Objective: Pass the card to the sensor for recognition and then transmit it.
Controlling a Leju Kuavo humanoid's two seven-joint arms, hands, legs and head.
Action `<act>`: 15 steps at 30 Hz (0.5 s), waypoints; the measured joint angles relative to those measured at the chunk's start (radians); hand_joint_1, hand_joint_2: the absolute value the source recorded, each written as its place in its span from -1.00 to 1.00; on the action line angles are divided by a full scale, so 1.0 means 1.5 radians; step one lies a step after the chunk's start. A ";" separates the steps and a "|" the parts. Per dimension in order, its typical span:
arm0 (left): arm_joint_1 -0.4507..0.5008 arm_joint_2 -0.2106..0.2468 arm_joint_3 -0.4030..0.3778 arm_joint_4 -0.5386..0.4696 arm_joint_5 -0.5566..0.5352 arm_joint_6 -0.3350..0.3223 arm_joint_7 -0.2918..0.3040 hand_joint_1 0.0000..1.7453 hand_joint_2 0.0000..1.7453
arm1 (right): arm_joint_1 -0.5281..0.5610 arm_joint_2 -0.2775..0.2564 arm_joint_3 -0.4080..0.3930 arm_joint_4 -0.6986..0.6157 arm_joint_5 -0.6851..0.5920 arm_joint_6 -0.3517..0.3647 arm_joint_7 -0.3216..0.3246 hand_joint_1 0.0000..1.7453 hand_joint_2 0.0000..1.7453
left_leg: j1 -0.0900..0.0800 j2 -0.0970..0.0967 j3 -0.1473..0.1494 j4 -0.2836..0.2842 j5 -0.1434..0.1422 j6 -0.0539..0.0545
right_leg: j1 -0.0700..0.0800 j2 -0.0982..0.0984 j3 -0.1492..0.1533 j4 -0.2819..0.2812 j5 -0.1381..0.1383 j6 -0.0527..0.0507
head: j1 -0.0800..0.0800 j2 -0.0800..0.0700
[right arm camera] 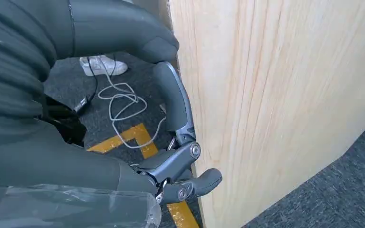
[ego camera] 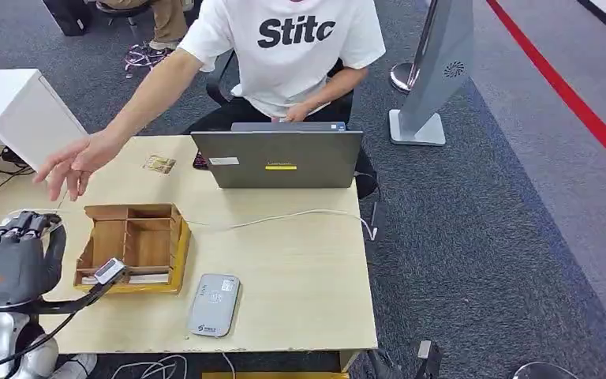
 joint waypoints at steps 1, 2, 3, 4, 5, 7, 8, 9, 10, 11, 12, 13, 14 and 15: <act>-0.003 0.001 0.000 -0.005 0.006 0.000 0.001 1.00 1.00 | 0.000 0.000 0.000 0.000 0.000 0.000 0.000 -1.00 1.00 | 0.000 0.000 0.000 0.000 0.000 0.000 | 0.000 0.000 0.000 0.000 0.000 0.000 | 0.000 0.000; -0.007 0.003 0.000 -0.011 0.012 -0.001 0.002 1.00 1.00 | 0.000 0.000 0.001 0.000 -0.002 0.000 0.001 -1.00 1.00 | 0.000 0.000 0.000 0.000 0.000 0.000 | 0.000 0.000 0.000 0.000 0.000 0.000 | 0.000 0.000; -0.012 0.005 0.000 -0.017 0.017 -0.003 0.003 1.00 1.00 | 0.000 0.000 0.001 0.000 -0.002 -0.001 0.001 -1.00 1.00 | 0.000 0.000 0.000 0.000 0.000 0.000 | 0.000 0.000 0.000 0.000 0.000 0.000 | 0.000 0.000; -0.017 0.006 0.000 -0.023 0.022 -0.006 0.004 1.00 1.00 | 0.000 0.000 0.001 0.000 -0.002 -0.001 0.001 -1.00 1.00 | 0.000 0.000 0.000 0.000 0.000 0.000 | 0.000 0.000 0.000 0.000 0.000 0.000 | 0.000 0.000; -0.022 0.007 0.000 -0.029 0.024 -0.009 0.004 1.00 1.00 | 0.000 0.000 0.002 0.000 -0.002 -0.001 0.002 -1.00 1.00 | 0.000 0.000 0.000 0.000 0.000 0.000 | 0.000 0.000 0.000 0.000 0.000 0.000 | 0.000 0.000; -0.031 0.010 0.000 -0.036 0.026 -0.019 0.004 1.00 1.00 | 0.000 0.000 0.003 0.000 -0.002 -0.001 0.002 -1.00 1.00 | 0.000 0.000 0.000 0.000 0.000 0.000 | 0.000 0.000 0.000 0.000 0.000 0.000 | 0.000 0.000; -0.035 0.011 0.001 -0.036 0.028 -0.022 0.005 1.00 1.00 | 0.000 0.000 0.004 0.000 -0.002 -0.001 0.002 -1.00 1.00 | 0.000 0.000 0.000 0.000 0.000 0.000 | 0.000 0.000 0.000 0.000 0.000 0.000 | 0.000 0.000; -0.038 0.011 0.001 -0.036 0.032 -0.022 0.005 1.00 1.00 | 0.000 0.000 0.006 0.000 -0.002 -0.001 0.002 -1.00 1.00 | 0.000 0.000 0.000 0.000 0.000 0.000 | 0.000 0.000 0.000 0.000 0.000 0.000 | 0.000 0.000; -0.041 0.011 0.001 -0.036 0.039 -0.022 0.005 1.00 1.00 | 0.000 0.000 0.007 0.000 -0.003 -0.001 0.002 -1.00 1.00 | 0.000 0.000 0.000 0.000 0.000 0.000 | 0.000 0.000 0.000 0.000 0.000 0.000 | 0.000 0.000; -0.043 0.011 0.002 -0.036 0.048 -0.022 0.004 1.00 1.00 | 0.000 0.000 0.008 0.000 -0.004 0.000 0.002 -1.00 1.00 | 0.000 0.001 0.000 0.000 0.000 0.000 | 0.000 0.000 0.000 0.000 0.000 0.000 | 0.000 0.000; -0.044 0.011 0.004 -0.036 0.054 -0.022 0.002 1.00 1.00 | 0.000 0.000 0.009 0.000 -0.005 0.000 0.002 -1.00 1.00 | 0.000 0.001 0.000 0.000 0.000 0.000 | 0.000 0.001 0.000 0.000 0.000 0.000 | 0.000 0.000; -0.045 0.011 0.005 -0.036 0.057 -0.022 -0.001 1.00 1.00 | 0.000 0.000 0.010 0.000 -0.005 0.000 0.002 -1.00 1.00 | 0.000 0.001 0.000 0.000 0.000 0.000 | 0.000 0.001 0.000 0.000 0.000 0.000 | 0.000 0.000; -0.045 0.011 0.005 -0.036 0.058 -0.022 -0.001 1.00 1.00 | 0.000 0.000 0.011 0.000 -0.007 0.000 0.002 -1.00 1.00 | 0.000 0.001 0.000 0.000 0.000 0.000 | 0.000 0.001 0.000 0.000 0.000 0.000 | 0.000 0.000; -0.045 0.011 0.006 -0.036 0.059 -0.022 -0.002 1.00 1.00 | 0.000 0.000 0.011 0.000 -0.008 0.000 0.002 -1.00 1.00 | 0.000 0.001 0.000 0.000 0.000 0.000 | 0.000 0.001 0.000 0.000 0.000 0.000 | 0.000 0.000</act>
